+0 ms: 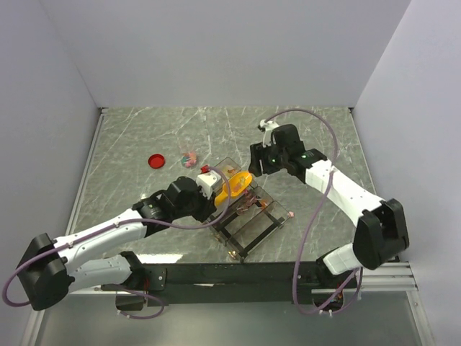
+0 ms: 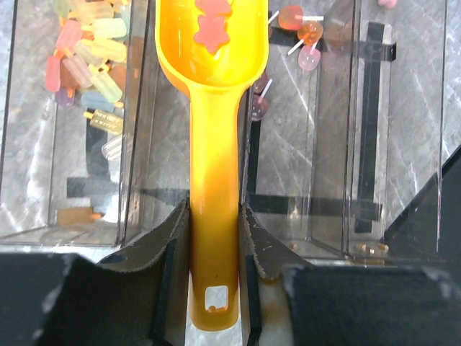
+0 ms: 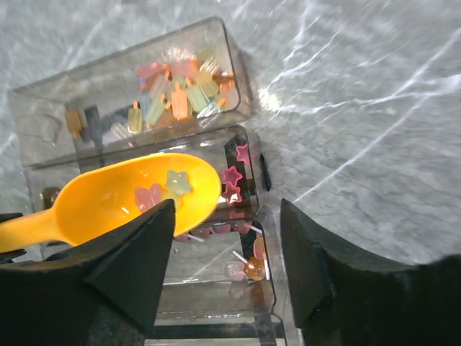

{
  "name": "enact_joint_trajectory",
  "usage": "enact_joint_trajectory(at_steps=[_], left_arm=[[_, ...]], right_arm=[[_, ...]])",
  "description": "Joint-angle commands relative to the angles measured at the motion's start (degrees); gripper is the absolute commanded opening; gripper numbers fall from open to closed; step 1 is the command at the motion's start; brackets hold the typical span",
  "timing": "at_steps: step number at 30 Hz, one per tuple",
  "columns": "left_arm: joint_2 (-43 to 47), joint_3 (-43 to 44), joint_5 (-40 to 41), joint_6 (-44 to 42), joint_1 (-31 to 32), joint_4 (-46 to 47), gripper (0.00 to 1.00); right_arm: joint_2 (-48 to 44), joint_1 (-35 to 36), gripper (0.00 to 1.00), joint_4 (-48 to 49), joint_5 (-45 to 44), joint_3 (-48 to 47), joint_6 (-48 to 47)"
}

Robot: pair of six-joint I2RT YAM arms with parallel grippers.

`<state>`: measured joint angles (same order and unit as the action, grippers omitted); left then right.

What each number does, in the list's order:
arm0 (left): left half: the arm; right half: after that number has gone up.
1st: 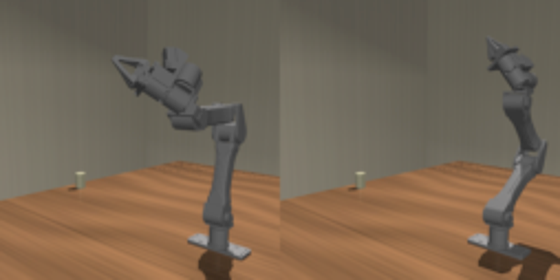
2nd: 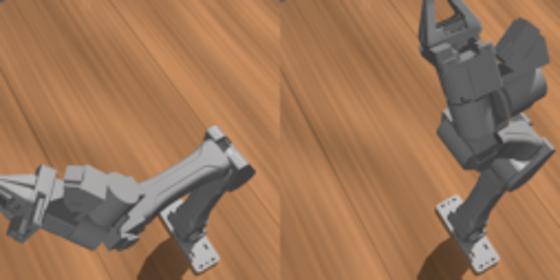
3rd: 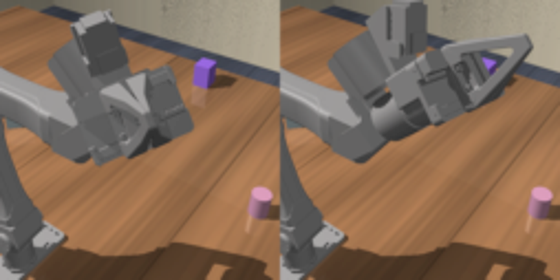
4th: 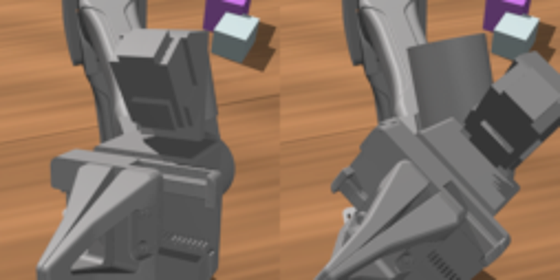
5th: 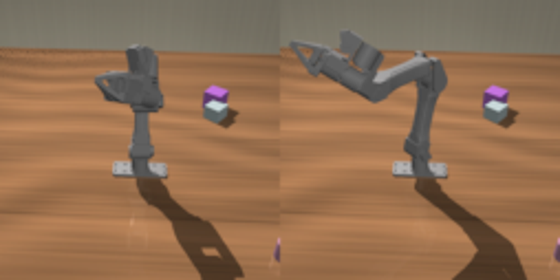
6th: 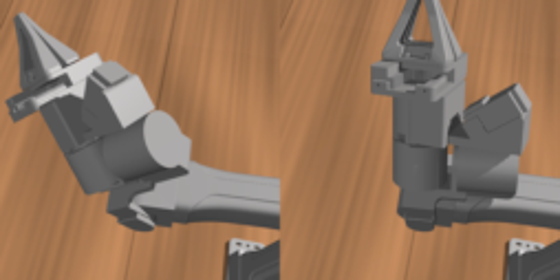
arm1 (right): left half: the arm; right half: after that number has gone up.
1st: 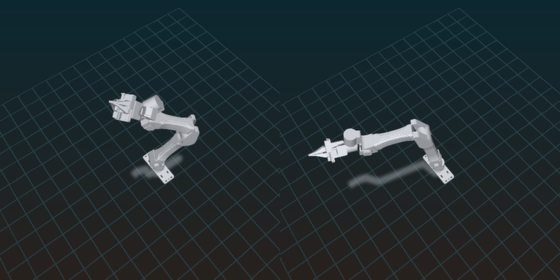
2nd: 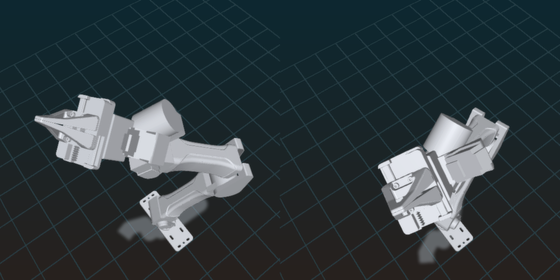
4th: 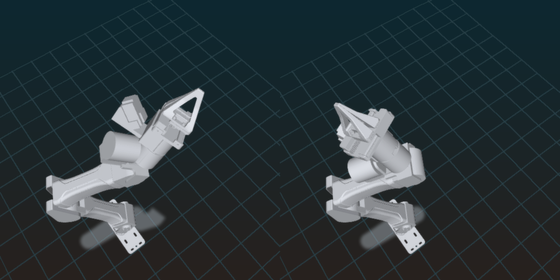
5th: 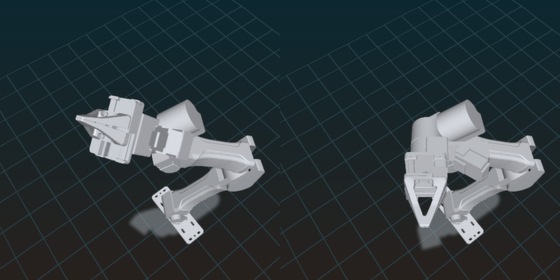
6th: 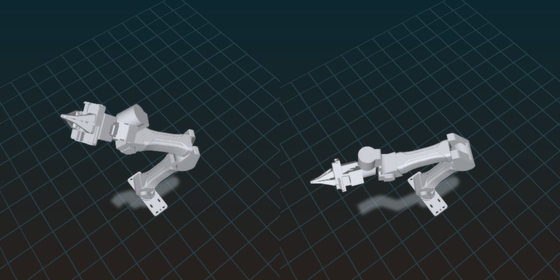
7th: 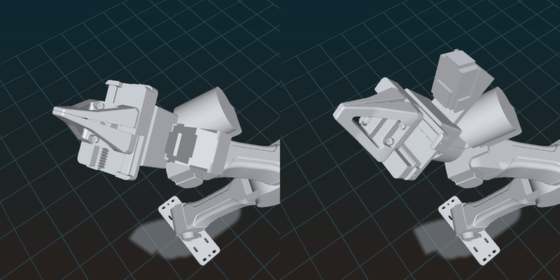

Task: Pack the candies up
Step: Scoop the fake candies from the storage box, then place the fake candies in the packing bottle.

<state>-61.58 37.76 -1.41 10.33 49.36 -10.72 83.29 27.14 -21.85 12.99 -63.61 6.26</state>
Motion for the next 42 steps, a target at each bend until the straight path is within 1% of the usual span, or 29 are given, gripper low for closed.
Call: enact_joint_trajectory(at_steps=[1, 2, 6, 9, 12, 17, 21, 24, 28, 33, 39, 42], left_arm=[[2.6, 4.07, 1.23, -0.48, -0.41, -1.75, 0.01], [2.87, 4.51, 3.58, -0.74, -0.5, -2.8, 0.01], [4.71, 8.72, 5.71, -2.94, -2.51, -8.52, 0.01], [6.3, 12.15, 7.03, -5.14, -5.06, -13.61, 0.01], [7.0, 15.75, 8.69, -7.77, -8.74, -18.45, 0.01], [6.13, 20.86, 11.77, -14.01, -13.5, -25.83, 0.01], [3.15, 26.21, 13.1, -17.61, -18.24, -29.96, 0.01], [1.47, 28.85, 14.33, -18.85, -20.26, -31.37, 0.01], [-2.92, 31.76, 15.47, -21.13, -21.94, -33.92, 0.01], [-6.88, 34.31, 16.79, -22.98, -23.52, -36.12, 0.01], [-10.04, 37.64, 18.81, -25.0, -23.79, -38.67, 0.01], [-11.8, 39.66, 19.07, -26.15, -23.79, -39.9, 0.01]], right_arm=[[-5.23, 0.37, 0.68, -1.0, -4.37, -1.25, 1.91], [-6.28, 0.37, 0.7, -1.09, -4.9, -0.9, 2.26], [-12.78, 0.37, 0.76, -0.4, -6.49, 1.91, 3.67], [-16.56, 0.37, 0.79, 1.1, -6.58, 5.6, 4.19], [-19.38, 0.38, 0.84, 3.03, -7.1, 9.55, 5.07], [-21.76, 0.37, 0.86, 7.78, -4.48, 15.97, 7.01], [-21.67, 0.46, 0.9, 11.38, -1.49, 19.31, 8.85], [-22.55, 0.46, 0.92, 13.22, -1.74, 20.98, 9.29], [-23.26, 0.72, 0.95, 12.79, -2.27, 22.04, 8.42], [-24.22, 2.04, 0.95, 14.02, -2.71, 22.92, 7.54], [-24.57, 4.68, 0.95, 12.18, -6.93, 22.31, 6.13], [-24.75, 5.12, 0.95, 11.57, -5.79, 21.96, 5.69]])
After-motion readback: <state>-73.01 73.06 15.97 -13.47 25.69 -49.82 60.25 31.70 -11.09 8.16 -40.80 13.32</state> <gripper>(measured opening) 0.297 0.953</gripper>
